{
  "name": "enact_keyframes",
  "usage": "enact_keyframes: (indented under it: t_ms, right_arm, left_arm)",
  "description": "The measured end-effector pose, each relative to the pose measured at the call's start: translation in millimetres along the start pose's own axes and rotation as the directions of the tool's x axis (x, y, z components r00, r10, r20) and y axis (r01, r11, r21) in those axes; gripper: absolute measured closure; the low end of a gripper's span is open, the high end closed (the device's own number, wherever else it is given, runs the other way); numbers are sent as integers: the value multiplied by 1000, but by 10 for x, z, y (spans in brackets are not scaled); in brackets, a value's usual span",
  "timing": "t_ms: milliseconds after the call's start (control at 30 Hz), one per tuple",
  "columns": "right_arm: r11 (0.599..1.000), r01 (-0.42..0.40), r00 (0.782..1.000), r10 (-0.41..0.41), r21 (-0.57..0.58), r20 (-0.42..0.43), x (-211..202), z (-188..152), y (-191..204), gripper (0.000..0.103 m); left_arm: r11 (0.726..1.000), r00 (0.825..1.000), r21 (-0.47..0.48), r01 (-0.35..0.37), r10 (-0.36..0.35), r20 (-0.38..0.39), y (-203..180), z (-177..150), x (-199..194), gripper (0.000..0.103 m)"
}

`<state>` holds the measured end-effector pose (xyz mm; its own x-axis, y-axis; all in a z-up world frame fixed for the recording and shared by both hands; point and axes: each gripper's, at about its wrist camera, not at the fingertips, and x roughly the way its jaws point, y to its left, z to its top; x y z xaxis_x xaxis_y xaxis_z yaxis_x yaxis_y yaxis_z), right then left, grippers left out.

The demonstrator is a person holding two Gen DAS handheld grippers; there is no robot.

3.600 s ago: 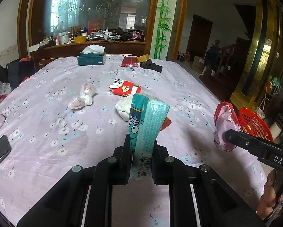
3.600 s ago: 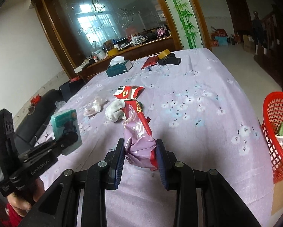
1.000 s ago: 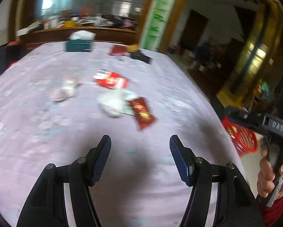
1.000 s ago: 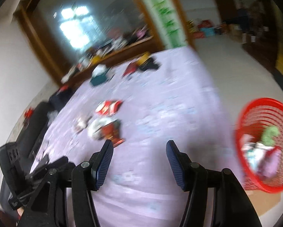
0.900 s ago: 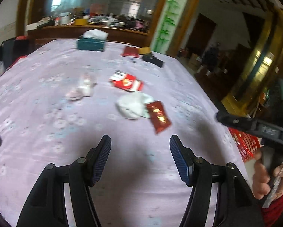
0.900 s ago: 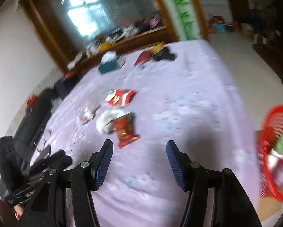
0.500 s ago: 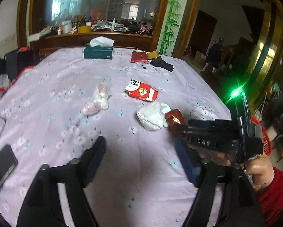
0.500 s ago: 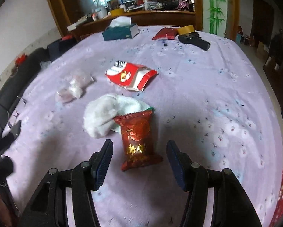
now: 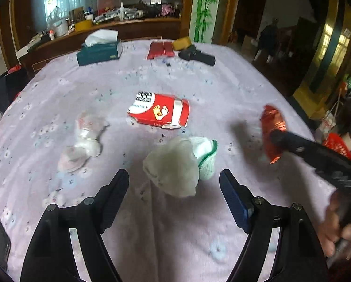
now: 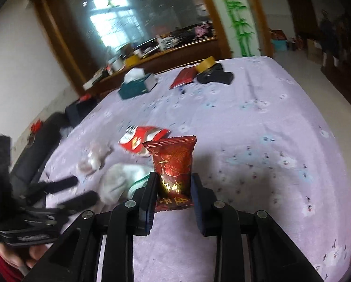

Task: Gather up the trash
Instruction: 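Grasp the red snack bag with the right tool while the left tool grasps the white sock, then lift the red snack bag and white sock off the table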

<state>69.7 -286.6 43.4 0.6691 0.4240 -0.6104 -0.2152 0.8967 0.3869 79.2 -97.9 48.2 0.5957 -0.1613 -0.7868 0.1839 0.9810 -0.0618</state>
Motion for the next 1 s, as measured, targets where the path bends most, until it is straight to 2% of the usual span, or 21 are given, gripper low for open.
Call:
enact_keyframes:
  t_ms: [200, 233, 267, 333, 567, 767, 867, 1000]
  right_arm:
    - [998, -19, 1000, 18, 52, 16, -58, 64, -83, 73]
    - [998, -23, 1000, 23, 55, 15, -61, 60, -82, 73]
    - [998, -23, 1000, 22, 56, 15, -58, 60, -73, 73]
    - [999, -26, 1000, 25, 45, 9, -50, 62, -45, 73]
    - [1000, -14, 1000, 13, 19, 14, -33, 43, -5, 73]
    - [1000, 7, 1000, -7, -2, 17, -28, 25, 18, 73]
    - [1000, 16, 1000, -16, -12, 21, -35, 20, 36, 73]
    - [999, 36, 999, -35, -40, 24, -29, 16, 85, 73]
  left_arm:
    - [999, 999, -11, -36, 36, -20, -108, 45, 302, 26]
    - [999, 999, -10, -50, 50, -15, -118, 48, 327, 30]
    - [998, 998, -11, -62, 61, -16, -124, 51, 355, 40]
    - [997, 997, -18, -75, 74, -27, -113, 52, 407, 51]
    - [995, 997, -58, -76, 77, 12, -31, -18, 383, 70]
    - [996, 995, -68, -62, 67, 76, -24, -67, 262, 74]
    - [995, 987, -71, -76, 85, 134, -18, -94, 155, 74]
    - [990, 980, -91, -112, 125, 157, 22, -114, 134, 74]
